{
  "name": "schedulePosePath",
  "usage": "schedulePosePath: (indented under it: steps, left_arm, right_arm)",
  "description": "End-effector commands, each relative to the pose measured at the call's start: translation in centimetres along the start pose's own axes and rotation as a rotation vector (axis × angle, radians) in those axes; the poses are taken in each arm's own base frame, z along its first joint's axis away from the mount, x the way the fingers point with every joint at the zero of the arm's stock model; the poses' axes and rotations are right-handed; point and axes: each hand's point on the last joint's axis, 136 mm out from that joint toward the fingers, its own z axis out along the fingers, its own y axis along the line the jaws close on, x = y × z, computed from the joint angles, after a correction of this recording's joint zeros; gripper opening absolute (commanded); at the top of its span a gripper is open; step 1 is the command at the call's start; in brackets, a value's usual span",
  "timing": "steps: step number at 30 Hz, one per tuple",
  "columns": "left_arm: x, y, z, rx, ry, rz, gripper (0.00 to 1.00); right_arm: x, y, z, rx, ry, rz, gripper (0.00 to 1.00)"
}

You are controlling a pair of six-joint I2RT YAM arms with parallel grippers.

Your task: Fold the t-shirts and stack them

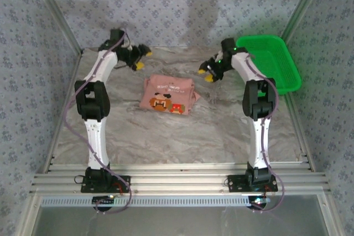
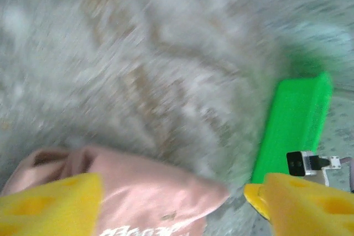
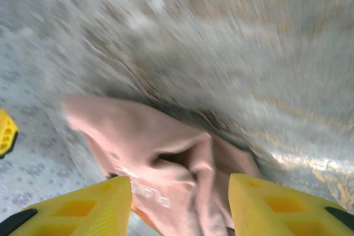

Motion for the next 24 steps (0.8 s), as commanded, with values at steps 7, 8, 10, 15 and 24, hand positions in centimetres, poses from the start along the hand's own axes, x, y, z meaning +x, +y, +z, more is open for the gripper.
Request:
schedulePosePath:
  steps: [7, 8, 10, 15, 24]
  left_arm:
    - [2.6, -6.2, -10.5, -0.013, -0.080, 0.283, 0.89]
    - [3.1, -6.1, -11.8, 0.002, -0.110, 0.311, 0.90]
    - [4.1, -4.1, -13.7, 0.004, -0.164, 0.316, 0.92]
    - [6.2, 0.7, -20.1, -0.109, -0.371, 0.394, 1.00]
    - [10.0, 15.8, -23.6, -0.539, -0.567, 0.343, 1.00]
  right_arm:
    - [6.4, 5.6, -9.6, -0.007, -0.119, -0.235, 0.57]
    - [8.0, 5.4, -9.9, -0.003, -0.138, -0.263, 0.62]
    - [10.4, 4.7, -11.1, 0.012, -0.199, -0.317, 0.73]
    - [15.0, -1.4, -14.7, 0.177, -0.362, -0.410, 0.87]
    - [17.9, -17.4, -21.6, 0.537, -0.831, -0.368, 1.00]
